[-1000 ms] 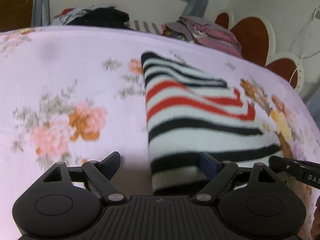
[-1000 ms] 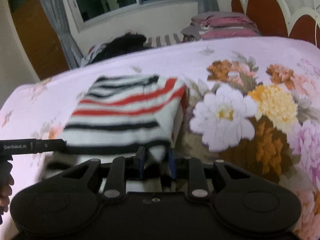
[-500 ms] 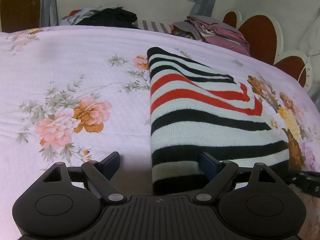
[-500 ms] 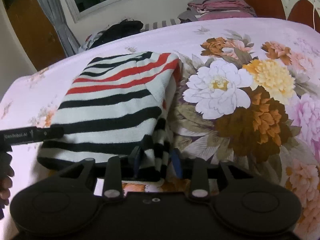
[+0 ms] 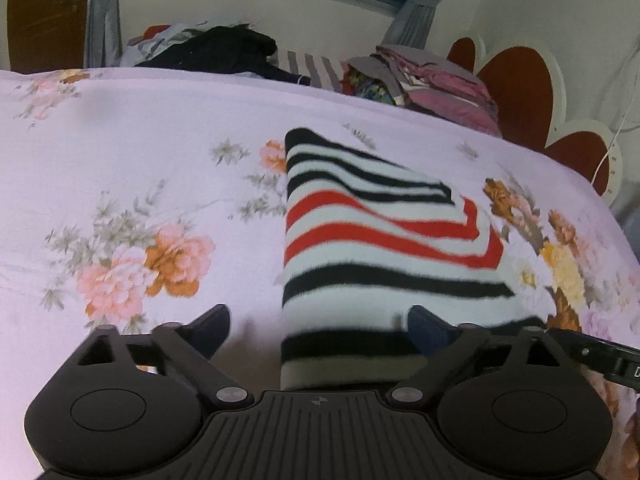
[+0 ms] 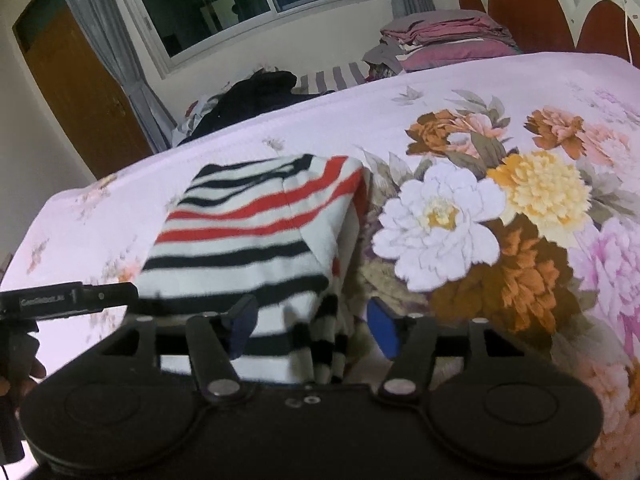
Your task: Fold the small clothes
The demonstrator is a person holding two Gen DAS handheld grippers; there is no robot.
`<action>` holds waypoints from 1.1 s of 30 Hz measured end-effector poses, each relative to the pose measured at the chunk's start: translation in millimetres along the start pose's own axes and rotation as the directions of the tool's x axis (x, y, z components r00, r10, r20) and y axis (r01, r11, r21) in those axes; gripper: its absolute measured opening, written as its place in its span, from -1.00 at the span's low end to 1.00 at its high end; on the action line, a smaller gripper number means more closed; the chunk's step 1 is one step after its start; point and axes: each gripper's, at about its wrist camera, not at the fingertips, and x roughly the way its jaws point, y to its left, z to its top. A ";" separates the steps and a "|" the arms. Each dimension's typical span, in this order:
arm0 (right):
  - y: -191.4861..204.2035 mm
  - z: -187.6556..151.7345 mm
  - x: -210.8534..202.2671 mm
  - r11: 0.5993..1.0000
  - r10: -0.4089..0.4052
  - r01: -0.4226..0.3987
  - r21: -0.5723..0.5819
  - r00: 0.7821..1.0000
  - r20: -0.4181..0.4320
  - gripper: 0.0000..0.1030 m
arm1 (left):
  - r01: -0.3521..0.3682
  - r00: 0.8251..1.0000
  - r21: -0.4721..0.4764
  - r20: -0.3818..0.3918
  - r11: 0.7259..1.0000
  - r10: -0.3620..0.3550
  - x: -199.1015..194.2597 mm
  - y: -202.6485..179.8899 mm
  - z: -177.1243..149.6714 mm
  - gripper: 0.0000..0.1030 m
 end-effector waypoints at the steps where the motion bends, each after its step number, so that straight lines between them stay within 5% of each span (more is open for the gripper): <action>1: -0.1 3.9 3.7 1.000 0.010 -0.010 0.006 1.000 -0.002 0.31 | 0.001 1.000 -0.003 0.001 1.000 -0.001 3.4 0.8 4.2 0.87; 11: -26.6 34.8 69.1 0.990 0.010 0.002 0.142 0.996 -0.087 0.44 | 0.059 0.995 -0.074 -0.076 0.995 -0.065 60.6 10.0 28.8 0.88; 19: -38.2 32.1 100.4 0.973 0.125 -0.100 0.206 0.986 -0.109 0.49 | 0.136 0.983 -0.120 -0.103 0.983 -0.149 90.6 10.9 24.9 0.90; 28: -29.9 31.9 104.5 0.972 0.136 -0.118 0.202 0.988 -0.079 -0.09 | 0.153 0.980 -0.065 -0.122 0.986 -0.160 98.8 -12.5 26.2 0.90; 33: -30.0 31.2 109.0 0.975 0.129 -0.112 0.191 0.988 -0.079 -0.10 | 0.147 0.983 -0.037 -0.105 0.988 -0.150 98.2 -14.3 25.8 0.84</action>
